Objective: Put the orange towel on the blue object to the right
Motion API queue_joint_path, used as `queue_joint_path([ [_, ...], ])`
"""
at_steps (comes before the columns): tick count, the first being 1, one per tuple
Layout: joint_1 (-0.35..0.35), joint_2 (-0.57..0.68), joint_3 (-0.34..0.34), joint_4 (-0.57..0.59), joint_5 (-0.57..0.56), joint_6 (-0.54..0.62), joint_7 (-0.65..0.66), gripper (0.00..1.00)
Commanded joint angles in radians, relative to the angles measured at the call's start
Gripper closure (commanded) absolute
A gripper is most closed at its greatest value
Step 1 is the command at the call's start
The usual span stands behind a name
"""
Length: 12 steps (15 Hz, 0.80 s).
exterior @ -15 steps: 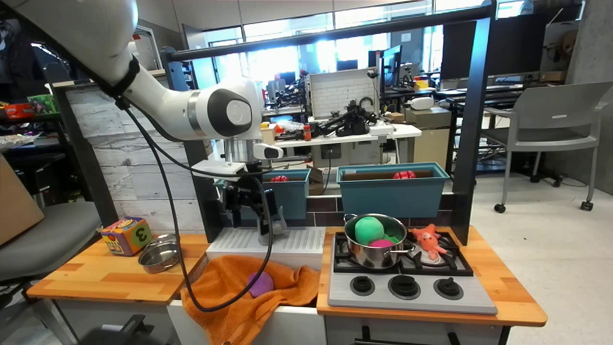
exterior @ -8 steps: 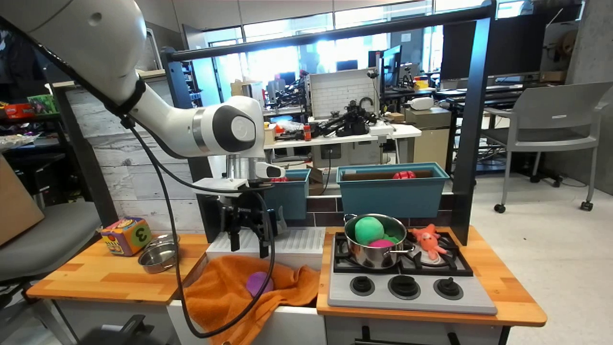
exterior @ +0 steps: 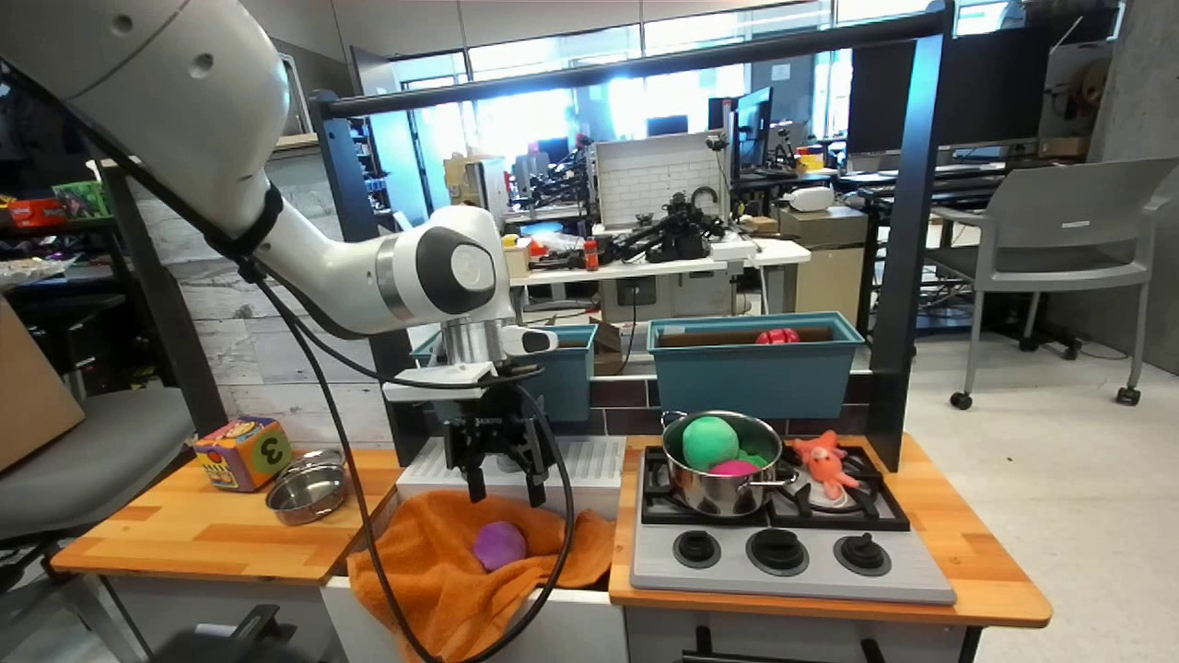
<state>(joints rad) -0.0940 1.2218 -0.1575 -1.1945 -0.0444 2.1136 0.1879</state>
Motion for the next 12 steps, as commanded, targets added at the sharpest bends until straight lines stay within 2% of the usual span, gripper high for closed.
queue_joint_path([
  [1,0.029,0.065,-0.023,0.087,-0.033,-0.003,0.035,0.0],
  [8,0.065,0.182,-0.042,0.228,-0.035,-0.061,0.114,0.0],
  [12,0.055,0.251,-0.045,0.309,-0.025,-0.123,0.145,0.0],
])
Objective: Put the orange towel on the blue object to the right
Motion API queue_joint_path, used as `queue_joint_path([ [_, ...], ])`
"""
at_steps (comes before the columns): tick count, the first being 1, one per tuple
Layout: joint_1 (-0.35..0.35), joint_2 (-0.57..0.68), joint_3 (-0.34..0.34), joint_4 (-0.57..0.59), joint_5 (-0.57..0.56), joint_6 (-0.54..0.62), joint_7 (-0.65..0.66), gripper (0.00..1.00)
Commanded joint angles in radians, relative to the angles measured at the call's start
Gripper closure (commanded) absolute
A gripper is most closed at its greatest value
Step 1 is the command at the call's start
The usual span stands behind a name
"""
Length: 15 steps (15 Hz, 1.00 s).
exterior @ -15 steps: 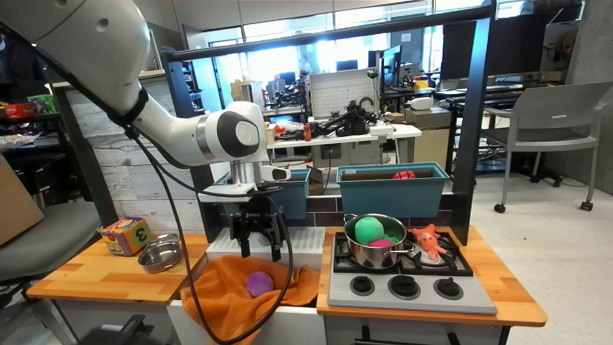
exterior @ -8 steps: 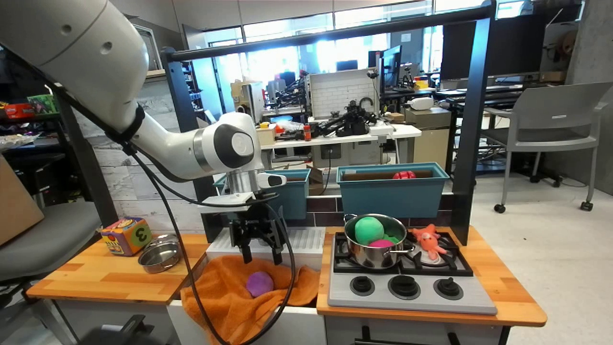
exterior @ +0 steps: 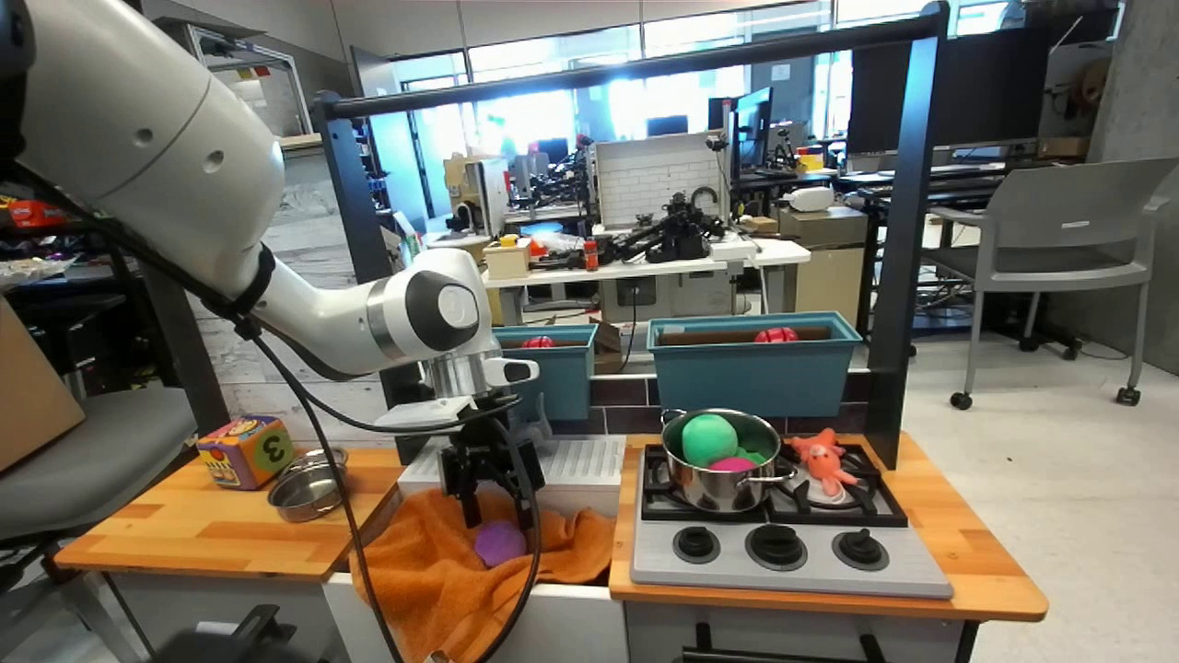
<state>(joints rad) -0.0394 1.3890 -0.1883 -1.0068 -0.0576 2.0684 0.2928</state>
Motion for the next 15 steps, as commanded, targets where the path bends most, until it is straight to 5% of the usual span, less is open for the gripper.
queue_joint_path([
  [1,-0.012,0.102,-0.012,0.137,-0.006,-0.093,0.041,0.0],
  [6,-0.052,0.149,0.004,0.187,0.021,-0.176,0.059,0.0],
  [7,-0.059,0.158,0.007,0.201,0.025,-0.189,0.059,0.25],
  [9,-0.06,0.097,0.017,0.105,0.017,-0.154,0.062,0.35],
  [15,-0.063,0.102,0.025,0.116,0.014,-0.136,0.044,0.8],
])
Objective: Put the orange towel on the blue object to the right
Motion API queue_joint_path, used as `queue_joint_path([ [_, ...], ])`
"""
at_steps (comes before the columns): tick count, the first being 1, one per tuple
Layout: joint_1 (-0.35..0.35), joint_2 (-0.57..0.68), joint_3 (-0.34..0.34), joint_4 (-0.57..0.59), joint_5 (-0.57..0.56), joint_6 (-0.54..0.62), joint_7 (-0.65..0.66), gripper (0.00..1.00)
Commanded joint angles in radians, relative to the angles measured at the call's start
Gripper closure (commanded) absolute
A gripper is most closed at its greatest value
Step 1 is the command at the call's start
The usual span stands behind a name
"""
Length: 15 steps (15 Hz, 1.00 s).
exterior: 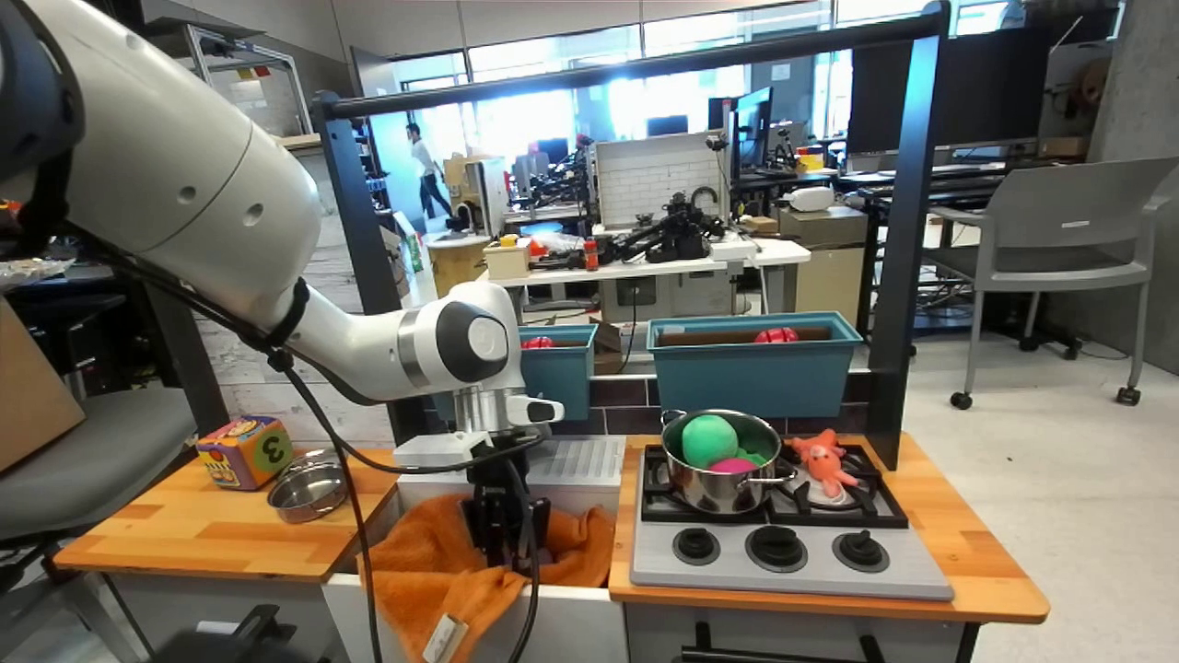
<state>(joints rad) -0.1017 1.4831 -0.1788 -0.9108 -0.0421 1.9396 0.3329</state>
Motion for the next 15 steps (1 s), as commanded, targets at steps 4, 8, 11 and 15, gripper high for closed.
queue_joint_path([
  [4,0.034,-0.102,-0.014,-0.064,-0.032,-0.103,-0.014,1.0],
  [8,0.111,-0.239,-0.111,-0.205,-0.12,-0.127,0.062,0.99],
  [11,0.174,-0.341,-0.169,-0.318,-0.185,-0.1,0.089,0.99],
  [15,0.226,-0.462,-0.201,-0.456,-0.224,-0.041,0.074,0.99],
])
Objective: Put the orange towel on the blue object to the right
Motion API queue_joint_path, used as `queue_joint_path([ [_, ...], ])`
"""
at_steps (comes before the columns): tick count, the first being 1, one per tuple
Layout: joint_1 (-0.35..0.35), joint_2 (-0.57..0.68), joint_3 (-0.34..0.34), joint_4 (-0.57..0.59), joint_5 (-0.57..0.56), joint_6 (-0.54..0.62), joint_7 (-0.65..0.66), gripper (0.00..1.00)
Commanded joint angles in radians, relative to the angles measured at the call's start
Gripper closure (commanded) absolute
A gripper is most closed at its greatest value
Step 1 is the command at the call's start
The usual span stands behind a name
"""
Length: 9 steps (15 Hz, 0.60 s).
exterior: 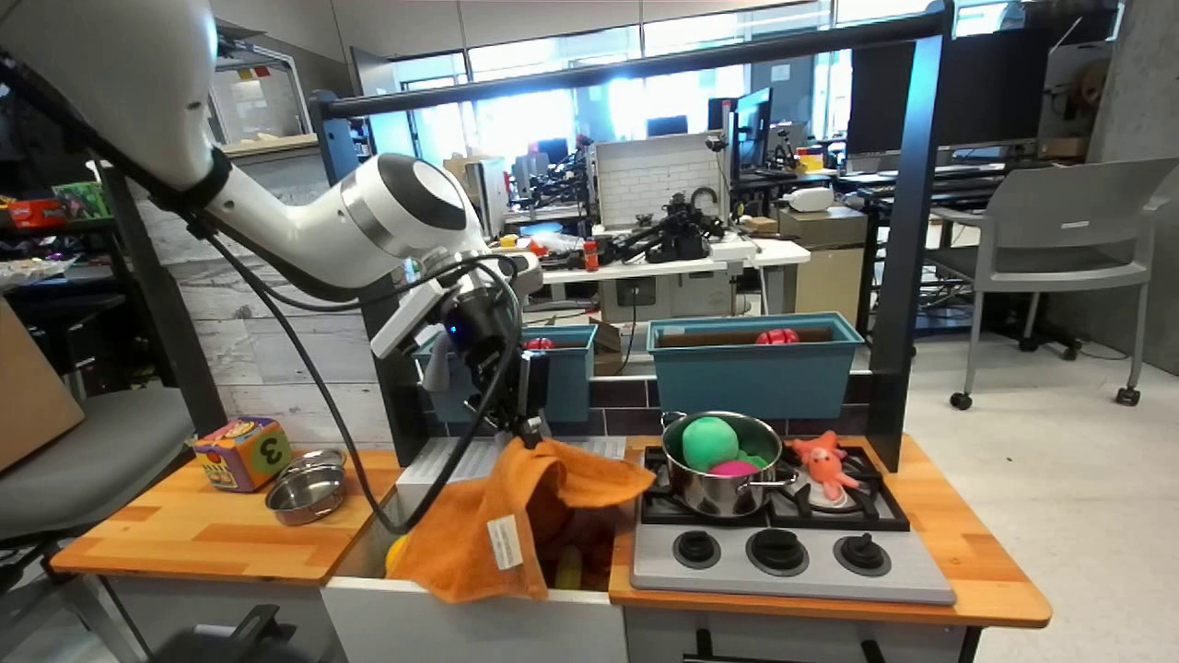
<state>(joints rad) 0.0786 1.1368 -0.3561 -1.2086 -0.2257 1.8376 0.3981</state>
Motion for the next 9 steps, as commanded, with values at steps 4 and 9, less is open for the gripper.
queue_joint_path([
  [4,0.034,-0.166,-0.008,-0.221,-0.119,0.134,0.053,0.99],
  [9,0.028,-0.259,0.004,-0.33,-0.151,0.323,0.072,0.99],
])
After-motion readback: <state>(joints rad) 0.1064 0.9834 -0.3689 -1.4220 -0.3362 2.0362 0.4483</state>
